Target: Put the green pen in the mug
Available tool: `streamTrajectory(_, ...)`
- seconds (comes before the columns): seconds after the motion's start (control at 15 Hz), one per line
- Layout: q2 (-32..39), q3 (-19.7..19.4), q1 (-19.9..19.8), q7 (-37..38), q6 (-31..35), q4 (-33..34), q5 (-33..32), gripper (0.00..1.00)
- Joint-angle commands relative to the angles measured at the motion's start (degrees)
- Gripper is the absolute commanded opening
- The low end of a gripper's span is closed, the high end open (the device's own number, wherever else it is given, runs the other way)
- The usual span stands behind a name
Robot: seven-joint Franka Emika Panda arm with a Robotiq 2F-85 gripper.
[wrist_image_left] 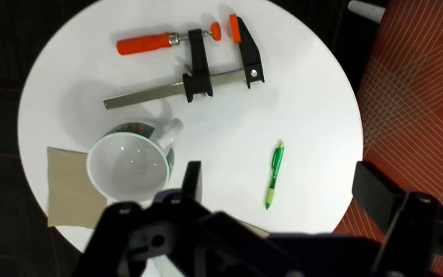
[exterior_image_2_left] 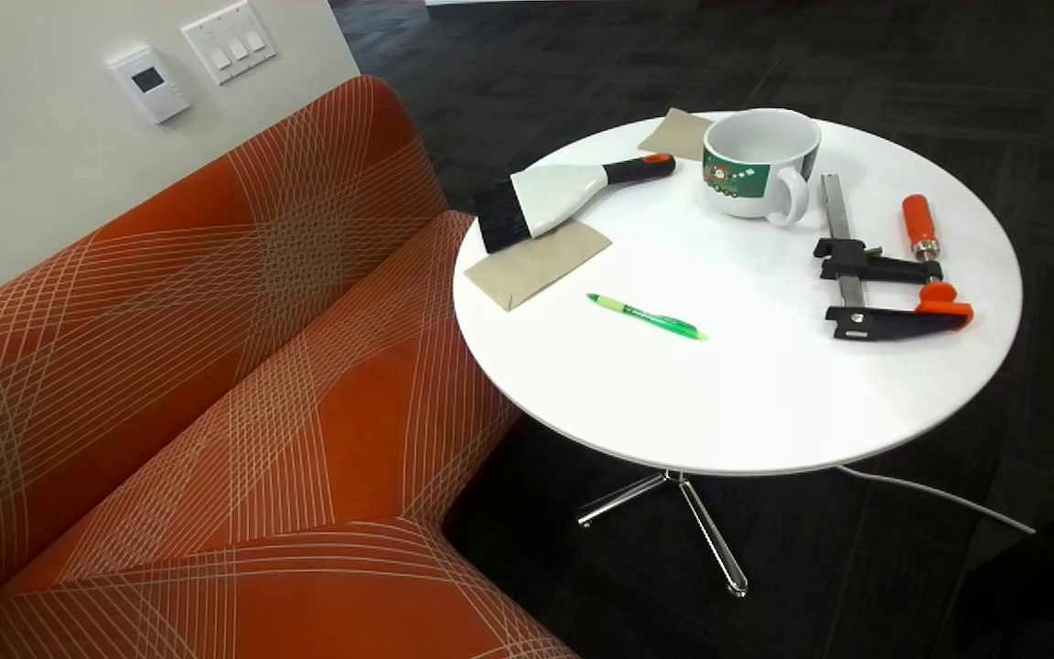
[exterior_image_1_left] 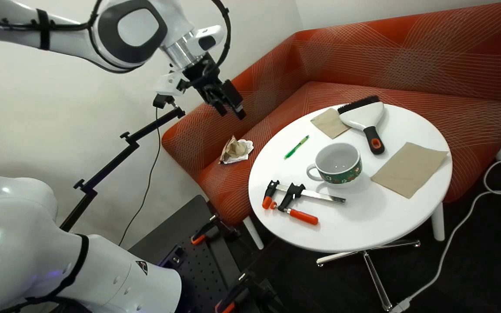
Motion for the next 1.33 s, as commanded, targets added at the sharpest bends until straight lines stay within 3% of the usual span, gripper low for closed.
streamTrajectory(0.0, 11.2, 2.2, 0.1, 5.7, 5.9, 7.2, -1.2, 1.00)
streamTrajectory(0.27, 21.2, 2.2, 1.2, 13.9, 10.3, 14.1, -7.3, 1.00)
streamTrajectory(0.47, 26.4, 0.6, 3.4, 17.9, 9.4, 18.9, -11.0, 1.00)
streamTrajectory(0.53, 22.9, 0.7, 2.9, 15.2, 10.0, 14.9, -9.1, 1.00)
streamTrajectory(1.27, 27.2, -0.2, 3.8, 16.2, 11.3, 17.9, -9.8, 1.00)
